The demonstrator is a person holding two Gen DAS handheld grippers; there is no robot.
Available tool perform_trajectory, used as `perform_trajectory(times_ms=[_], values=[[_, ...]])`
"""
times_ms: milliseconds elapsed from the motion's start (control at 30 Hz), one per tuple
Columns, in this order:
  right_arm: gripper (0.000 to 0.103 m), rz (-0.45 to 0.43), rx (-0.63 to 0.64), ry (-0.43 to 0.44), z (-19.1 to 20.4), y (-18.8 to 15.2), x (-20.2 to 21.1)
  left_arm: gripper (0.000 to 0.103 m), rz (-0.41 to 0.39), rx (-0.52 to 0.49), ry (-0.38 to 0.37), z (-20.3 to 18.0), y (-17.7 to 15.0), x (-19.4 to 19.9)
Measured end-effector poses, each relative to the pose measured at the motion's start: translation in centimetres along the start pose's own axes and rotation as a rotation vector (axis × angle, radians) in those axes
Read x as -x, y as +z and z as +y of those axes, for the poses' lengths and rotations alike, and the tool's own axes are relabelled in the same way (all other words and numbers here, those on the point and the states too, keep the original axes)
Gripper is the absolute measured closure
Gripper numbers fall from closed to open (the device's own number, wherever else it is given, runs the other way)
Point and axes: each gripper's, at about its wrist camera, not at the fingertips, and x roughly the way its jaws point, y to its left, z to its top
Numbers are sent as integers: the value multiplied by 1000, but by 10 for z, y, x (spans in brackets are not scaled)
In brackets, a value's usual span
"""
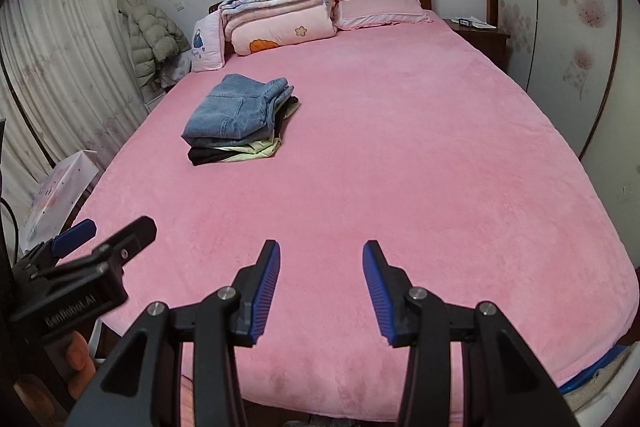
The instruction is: Fold large clothes
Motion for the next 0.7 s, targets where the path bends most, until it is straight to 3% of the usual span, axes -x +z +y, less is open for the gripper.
perform_trajectory(times_ms=[700], values=[[60,30,51,-7,16,-6,-9,2,48,-6,-28,0,-5,-2]])
